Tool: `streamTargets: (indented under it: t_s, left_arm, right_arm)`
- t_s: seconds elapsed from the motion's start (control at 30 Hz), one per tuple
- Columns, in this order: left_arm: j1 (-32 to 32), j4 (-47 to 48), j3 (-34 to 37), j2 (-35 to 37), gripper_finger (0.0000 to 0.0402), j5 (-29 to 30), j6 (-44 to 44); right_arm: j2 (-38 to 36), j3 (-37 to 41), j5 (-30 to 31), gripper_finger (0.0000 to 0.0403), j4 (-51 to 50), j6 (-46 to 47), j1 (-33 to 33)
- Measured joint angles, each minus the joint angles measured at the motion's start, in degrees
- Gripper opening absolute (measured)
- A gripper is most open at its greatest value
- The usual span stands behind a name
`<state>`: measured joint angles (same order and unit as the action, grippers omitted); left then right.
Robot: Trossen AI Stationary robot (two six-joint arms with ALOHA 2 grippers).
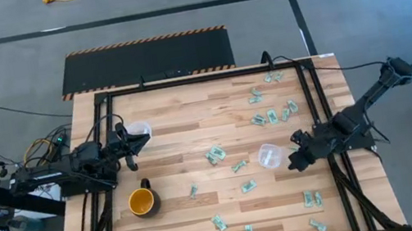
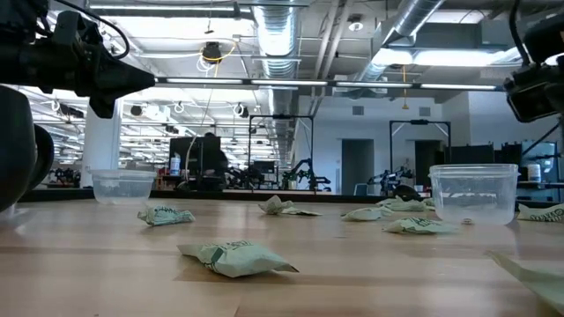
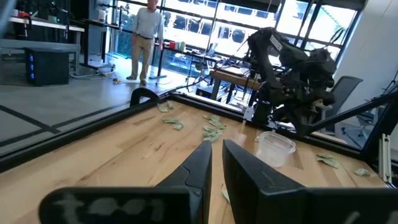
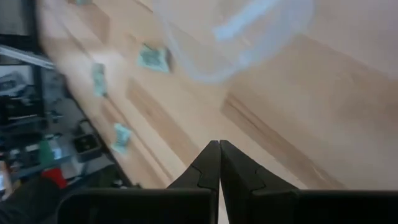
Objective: Pick and place Stevia / Truvia into bins
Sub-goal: Put the white stevia packet into the square transparent container
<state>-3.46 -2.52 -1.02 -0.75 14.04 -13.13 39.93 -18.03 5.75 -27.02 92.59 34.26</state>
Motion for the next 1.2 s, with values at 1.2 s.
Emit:
streamTargets:
  t_s: [1.2]
  left_arm:
    - [0.02, 0.09, 0.00, 0.01, 0.0027, 0.09, 0.02]
  right_arm:
    - [42.25, -23.94, -7.40, 0.0033, -11.00, 33.92, 20.16]
